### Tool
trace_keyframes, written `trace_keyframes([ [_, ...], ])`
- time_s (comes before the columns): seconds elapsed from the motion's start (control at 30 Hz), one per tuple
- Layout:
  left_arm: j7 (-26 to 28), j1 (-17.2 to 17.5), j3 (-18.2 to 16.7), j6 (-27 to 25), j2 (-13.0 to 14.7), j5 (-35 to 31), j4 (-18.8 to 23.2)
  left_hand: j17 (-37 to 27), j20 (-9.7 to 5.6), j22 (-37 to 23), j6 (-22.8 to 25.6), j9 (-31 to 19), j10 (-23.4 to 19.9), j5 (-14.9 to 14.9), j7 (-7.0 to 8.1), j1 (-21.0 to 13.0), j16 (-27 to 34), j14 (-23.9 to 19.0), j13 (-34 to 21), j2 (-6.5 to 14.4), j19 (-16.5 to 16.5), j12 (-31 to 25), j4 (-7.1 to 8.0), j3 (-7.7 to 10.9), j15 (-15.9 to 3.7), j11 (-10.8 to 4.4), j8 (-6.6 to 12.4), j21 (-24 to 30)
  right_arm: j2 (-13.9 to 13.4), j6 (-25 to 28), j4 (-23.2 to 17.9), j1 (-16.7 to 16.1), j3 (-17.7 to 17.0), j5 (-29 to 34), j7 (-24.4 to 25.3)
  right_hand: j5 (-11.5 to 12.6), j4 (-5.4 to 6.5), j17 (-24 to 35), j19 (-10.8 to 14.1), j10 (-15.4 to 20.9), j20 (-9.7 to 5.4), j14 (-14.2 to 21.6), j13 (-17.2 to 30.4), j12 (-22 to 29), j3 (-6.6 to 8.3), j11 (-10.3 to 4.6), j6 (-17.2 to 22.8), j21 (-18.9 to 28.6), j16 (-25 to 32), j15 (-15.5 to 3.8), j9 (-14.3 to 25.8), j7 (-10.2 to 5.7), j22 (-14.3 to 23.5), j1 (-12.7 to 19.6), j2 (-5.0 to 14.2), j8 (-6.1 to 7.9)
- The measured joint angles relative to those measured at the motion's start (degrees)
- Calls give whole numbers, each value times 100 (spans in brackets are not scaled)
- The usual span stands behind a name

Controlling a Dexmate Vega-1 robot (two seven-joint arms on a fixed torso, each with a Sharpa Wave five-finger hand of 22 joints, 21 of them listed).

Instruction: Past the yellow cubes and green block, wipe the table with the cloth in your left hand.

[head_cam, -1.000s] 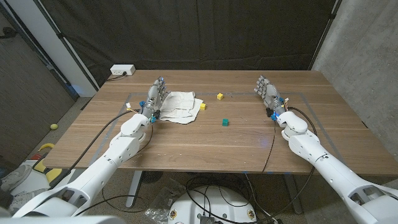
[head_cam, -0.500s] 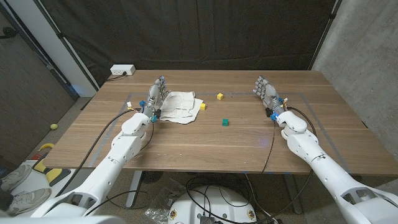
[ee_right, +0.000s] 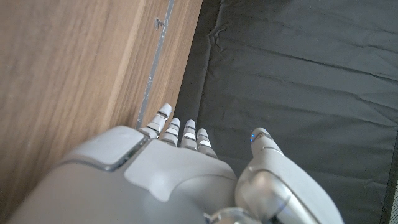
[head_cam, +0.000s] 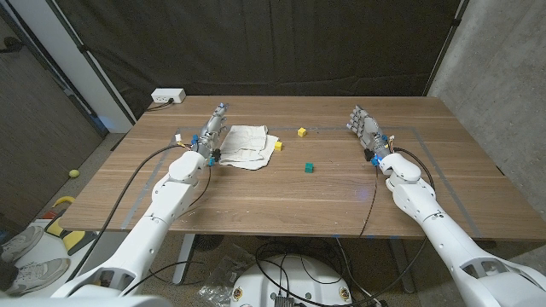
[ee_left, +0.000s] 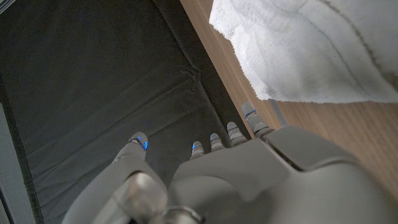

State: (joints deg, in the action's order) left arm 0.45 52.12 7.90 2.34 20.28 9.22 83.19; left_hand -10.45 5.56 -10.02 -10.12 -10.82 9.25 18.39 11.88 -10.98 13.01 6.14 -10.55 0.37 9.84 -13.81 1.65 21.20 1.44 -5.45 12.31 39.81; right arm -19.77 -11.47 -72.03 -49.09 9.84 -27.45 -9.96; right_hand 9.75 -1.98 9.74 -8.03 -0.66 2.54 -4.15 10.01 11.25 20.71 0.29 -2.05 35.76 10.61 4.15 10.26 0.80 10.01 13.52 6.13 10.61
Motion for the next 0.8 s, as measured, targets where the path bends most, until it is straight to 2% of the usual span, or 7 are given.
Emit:
trace_keyframes([
  [0.23, 231, -4, 147, -480, 192, -697, 308, -10, 0, 0, 31, -8, -44, -48, 30, -202, 0, -133, -23, -169, 0, 0, -128, -31, -12, -27, 22, -44, 84, 16, 68, 5, -91, 66, -88, 0, 0, 0, 10, 21, 25, 7, 0, 21, 0, 21, 0, -1, 0, 7, 2, 0, 0, 0, 0, 0],
  [0.37, 294, -54, 310, -794, 374, -1074, 529, -37, 62, 0, 31, -27, -162, -93, 30, -368, 67, -347, -27, -271, 1, 0, -281, -40, -83, -15, 22, -106, 124, 18, 107, 10, -133, 98, -139, 0, 17, -1, 10, 21, 25, 7, 0, 21, -17, 21, 31, -39, 0, 7, 2, -30, 0, 0, 0, 0],
  [0.6, 274, -181, 610, -1385, 693, -1651, 877, -64, 74, -12, 31, -26, -226, -133, 30, -488, 67, -396, -53, -319, 7, 0, -348, -64, -132, 10, 22, -163, 180, 17, 160, 10, -196, 117, -197, 0, 17, -1, 10, 21, 24, 29, 0, 21, -16, 21, 34, -39, 0, 29, 2, -27, -1, 0, 0, 0],
  [0.8, 5, -357, 916, -2047, 983, -2133, 1178, -116, 247, -27, 31, -34, -42, -167, 30, -600, 28, -304, -80, -401, -27, 50, -435, -102, -40, 13, -25, -211, 219, -11, 201, 11, -235, 126, -230, -1, -7, -1, 10, 21, 23, 29, -1, 21, -41, 21, 53, -66, 0, 28, 2, -8, -1, 0, 0, 0],
])
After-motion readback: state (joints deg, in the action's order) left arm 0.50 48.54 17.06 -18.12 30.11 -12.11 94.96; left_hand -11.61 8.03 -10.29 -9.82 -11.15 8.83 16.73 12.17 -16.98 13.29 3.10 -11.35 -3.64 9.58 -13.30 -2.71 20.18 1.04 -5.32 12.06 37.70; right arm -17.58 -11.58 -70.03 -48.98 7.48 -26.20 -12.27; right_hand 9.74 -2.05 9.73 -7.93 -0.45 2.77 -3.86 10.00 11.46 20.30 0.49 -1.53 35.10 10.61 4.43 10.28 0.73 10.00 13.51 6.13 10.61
